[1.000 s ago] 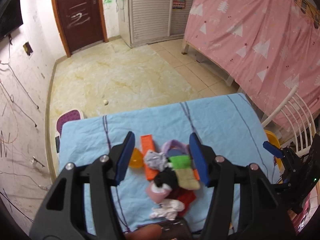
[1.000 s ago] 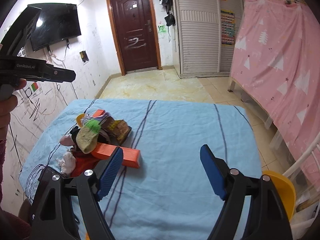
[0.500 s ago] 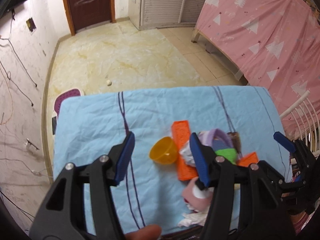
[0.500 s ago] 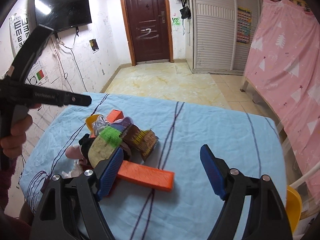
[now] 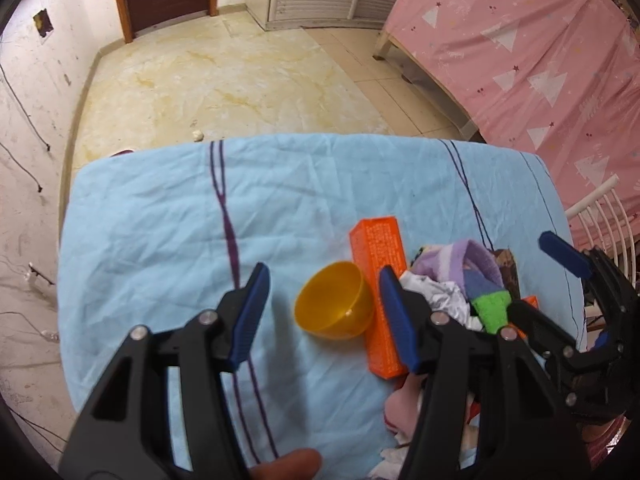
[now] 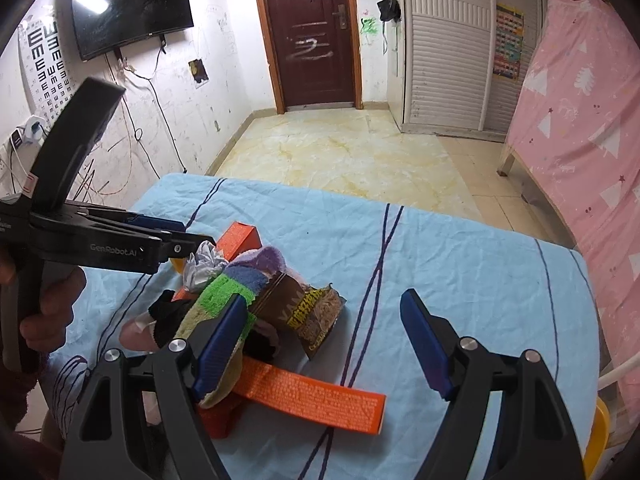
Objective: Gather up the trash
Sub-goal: 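Grasp the brown snack wrapper with the right tool while the left tool grasps the yellow cup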
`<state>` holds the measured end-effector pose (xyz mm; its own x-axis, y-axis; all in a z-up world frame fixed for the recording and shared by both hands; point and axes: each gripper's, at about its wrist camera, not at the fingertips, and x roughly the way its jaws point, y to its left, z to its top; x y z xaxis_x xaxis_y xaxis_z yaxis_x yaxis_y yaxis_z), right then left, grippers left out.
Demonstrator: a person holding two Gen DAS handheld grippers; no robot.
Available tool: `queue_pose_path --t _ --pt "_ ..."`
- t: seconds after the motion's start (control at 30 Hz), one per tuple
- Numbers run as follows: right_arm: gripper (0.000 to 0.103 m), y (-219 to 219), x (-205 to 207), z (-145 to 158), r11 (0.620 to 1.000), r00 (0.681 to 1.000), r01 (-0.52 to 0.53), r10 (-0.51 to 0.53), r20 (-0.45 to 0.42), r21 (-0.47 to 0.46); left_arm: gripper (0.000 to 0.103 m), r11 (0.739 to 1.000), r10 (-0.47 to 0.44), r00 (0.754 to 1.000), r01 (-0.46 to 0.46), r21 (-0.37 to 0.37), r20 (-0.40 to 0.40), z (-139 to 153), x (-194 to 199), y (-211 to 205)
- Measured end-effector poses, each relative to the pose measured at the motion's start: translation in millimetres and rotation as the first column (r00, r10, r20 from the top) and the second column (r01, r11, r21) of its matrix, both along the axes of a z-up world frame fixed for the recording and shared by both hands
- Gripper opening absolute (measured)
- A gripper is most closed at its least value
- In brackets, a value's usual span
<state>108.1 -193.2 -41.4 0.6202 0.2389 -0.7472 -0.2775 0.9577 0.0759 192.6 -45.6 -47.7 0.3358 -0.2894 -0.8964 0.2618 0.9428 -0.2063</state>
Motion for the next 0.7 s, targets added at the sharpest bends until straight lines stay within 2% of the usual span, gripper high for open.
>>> queue_pose_path --t 0.17,0.27,0.33,0.4,0.5,0.7 --pt "0.072 -6.6 12.0 -7.3 0.998 0.999 0.0 0.003 -0.047 0.057 0.053 1.0 -0.01 1.0 0.009 -0.024 -0.01 -2.7 4.7 -2.0" --pt "0.072 -11.7 17.2 -9.5 0.995 0.997 -0.001 0.008 -0.071 0.101 0.042 0.999 -0.023 1.0 0.023 -0.047 -0.014 -2.5 6.8 -3.4" --pt "0.064 -15.8 18.0 -10.5 0.992 0.997 0.002 0.008 -0.08 0.129 0.031 0.998 -0.038 0.999 0.037 -0.051 -0.009 -0.9 4.0 -6.6" --pt "0.051 -18.1 18.1 -11.3 0.991 0.997 0.009 0.002 -0.083 0.131 0.028 0.998 -0.043 0.999 0.042 -0.048 -0.006 0.1 0.3 -10.0" --pt "0.039 -17.5 16.3 -13.5 0.995 0.997 0.014 -0.007 -0.081 0.095 0.022 0.998 -0.044 0.999 0.044 -0.046 0.003 -0.1 -5.2 -8.8" --pt "0.03 -13.0 14.1 -15.2 0.999 0.998 0.02 -0.017 -0.064 0.047 0.017 0.998 -0.051 0.999 0.051 -0.049 0.004 -1.3 -19.6 -2.1"
